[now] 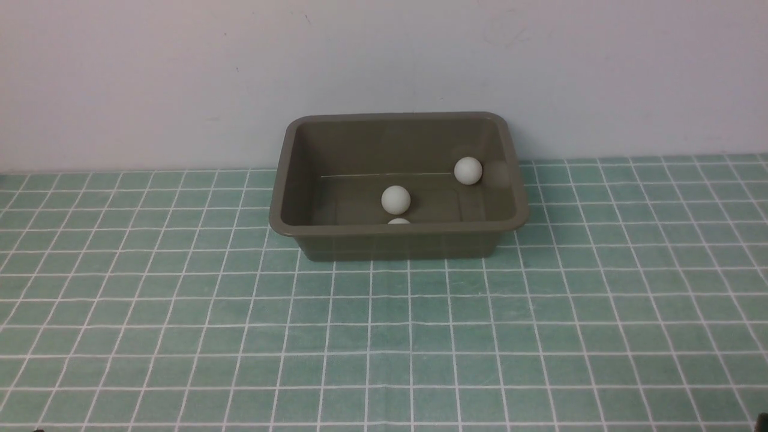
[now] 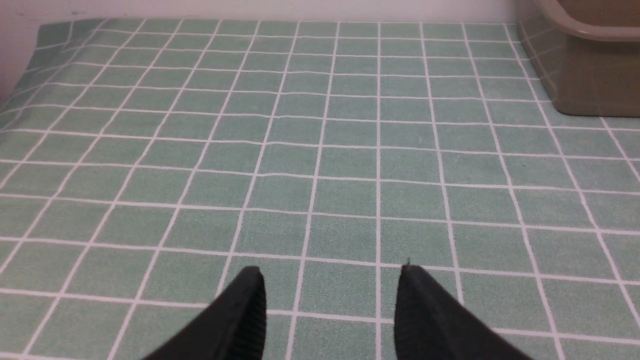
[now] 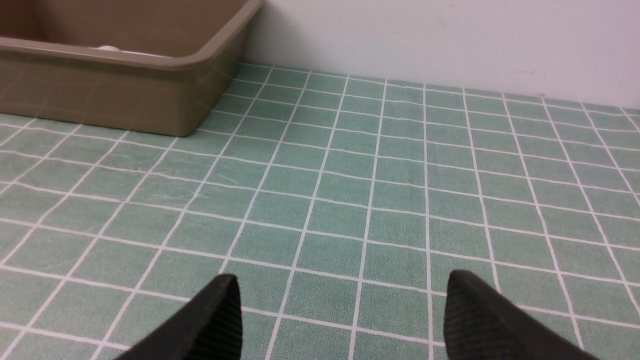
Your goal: Put the table tennis balls in the box on the green coffee tablecloth.
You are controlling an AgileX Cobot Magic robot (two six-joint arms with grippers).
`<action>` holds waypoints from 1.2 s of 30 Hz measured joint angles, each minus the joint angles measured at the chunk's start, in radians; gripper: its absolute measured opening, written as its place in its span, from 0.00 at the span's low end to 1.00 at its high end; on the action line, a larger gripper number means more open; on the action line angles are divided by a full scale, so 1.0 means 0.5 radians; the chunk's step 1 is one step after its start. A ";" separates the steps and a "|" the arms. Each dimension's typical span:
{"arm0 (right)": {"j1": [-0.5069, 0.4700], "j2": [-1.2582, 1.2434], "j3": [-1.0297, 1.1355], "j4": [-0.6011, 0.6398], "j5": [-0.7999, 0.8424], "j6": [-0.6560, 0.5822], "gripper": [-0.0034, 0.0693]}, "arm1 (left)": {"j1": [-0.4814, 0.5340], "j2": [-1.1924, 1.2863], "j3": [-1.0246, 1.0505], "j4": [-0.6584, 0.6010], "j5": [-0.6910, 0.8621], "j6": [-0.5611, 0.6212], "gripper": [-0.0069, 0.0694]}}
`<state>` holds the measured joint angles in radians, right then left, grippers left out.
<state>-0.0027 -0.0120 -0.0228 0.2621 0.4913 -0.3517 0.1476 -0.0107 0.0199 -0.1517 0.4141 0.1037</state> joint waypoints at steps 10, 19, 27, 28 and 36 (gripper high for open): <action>0.000 0.000 0.000 0.000 0.000 0.000 0.72 | -0.058 0.000 0.000 0.174 -0.002 -0.116 0.52; 0.000 0.000 0.000 0.000 0.000 0.000 0.72 | -0.058 0.000 0.000 0.175 -0.002 -0.123 0.52; 0.000 0.000 0.000 0.000 0.000 0.000 0.72 | -0.058 0.000 0.000 0.175 -0.003 -0.123 0.52; 0.000 0.000 0.000 0.000 0.000 0.000 0.72 | -0.058 0.000 0.000 0.175 -0.003 -0.123 0.52; 0.000 0.000 0.000 0.000 0.000 0.000 0.72 | -0.058 0.000 0.000 0.175 -0.003 -0.123 0.52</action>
<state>-0.0027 -0.0120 -0.0228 0.2621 0.4913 -0.3517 0.1188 -0.0107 0.0199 -0.0641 0.4128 0.0424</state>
